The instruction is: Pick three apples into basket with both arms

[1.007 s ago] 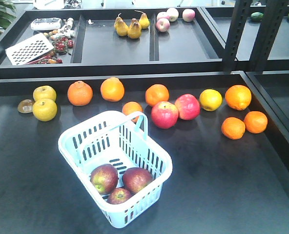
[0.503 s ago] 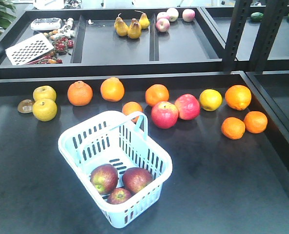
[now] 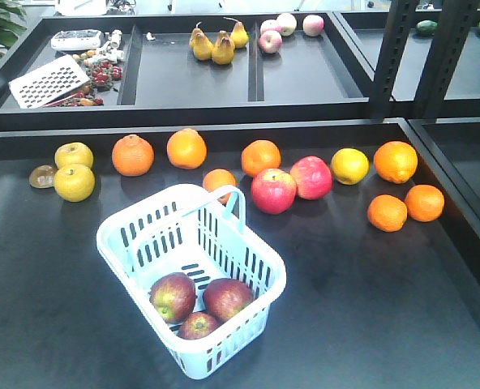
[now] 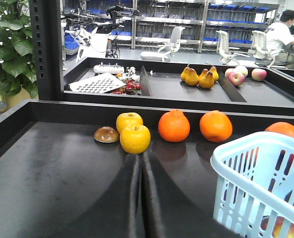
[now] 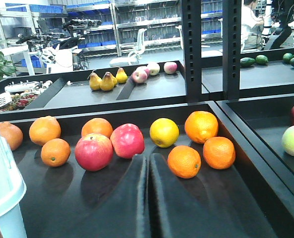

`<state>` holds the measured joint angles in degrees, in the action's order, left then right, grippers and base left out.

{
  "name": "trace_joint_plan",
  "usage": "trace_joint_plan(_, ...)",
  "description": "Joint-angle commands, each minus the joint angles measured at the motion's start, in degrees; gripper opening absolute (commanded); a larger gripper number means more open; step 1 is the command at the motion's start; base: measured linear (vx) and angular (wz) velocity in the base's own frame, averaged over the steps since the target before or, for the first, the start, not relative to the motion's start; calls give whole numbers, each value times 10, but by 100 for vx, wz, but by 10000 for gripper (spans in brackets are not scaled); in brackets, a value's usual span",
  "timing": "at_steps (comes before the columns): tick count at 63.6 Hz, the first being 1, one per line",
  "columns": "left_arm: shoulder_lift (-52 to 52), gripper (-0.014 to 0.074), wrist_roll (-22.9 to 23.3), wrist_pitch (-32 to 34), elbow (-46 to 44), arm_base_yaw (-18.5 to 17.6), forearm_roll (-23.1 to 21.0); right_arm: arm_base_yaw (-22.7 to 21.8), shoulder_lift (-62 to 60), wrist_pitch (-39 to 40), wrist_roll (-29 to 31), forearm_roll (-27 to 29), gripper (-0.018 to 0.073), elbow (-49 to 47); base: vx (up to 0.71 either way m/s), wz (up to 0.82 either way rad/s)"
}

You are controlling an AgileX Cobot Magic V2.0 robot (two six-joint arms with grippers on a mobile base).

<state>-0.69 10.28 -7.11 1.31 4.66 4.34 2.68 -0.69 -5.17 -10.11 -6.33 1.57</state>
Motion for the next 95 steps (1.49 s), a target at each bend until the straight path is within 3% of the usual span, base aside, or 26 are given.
trace_joint_plan(1, -9, -6, 1, 43, 5, 0, -1, -4, -7, 44, 0, -7, -4, 8, 0, 0)
trace_joint_plan(95, -9, -6, 1, 43, 5, 0, -1, -4, -7, 44, 0, -7, -4, 8, 0, 0)
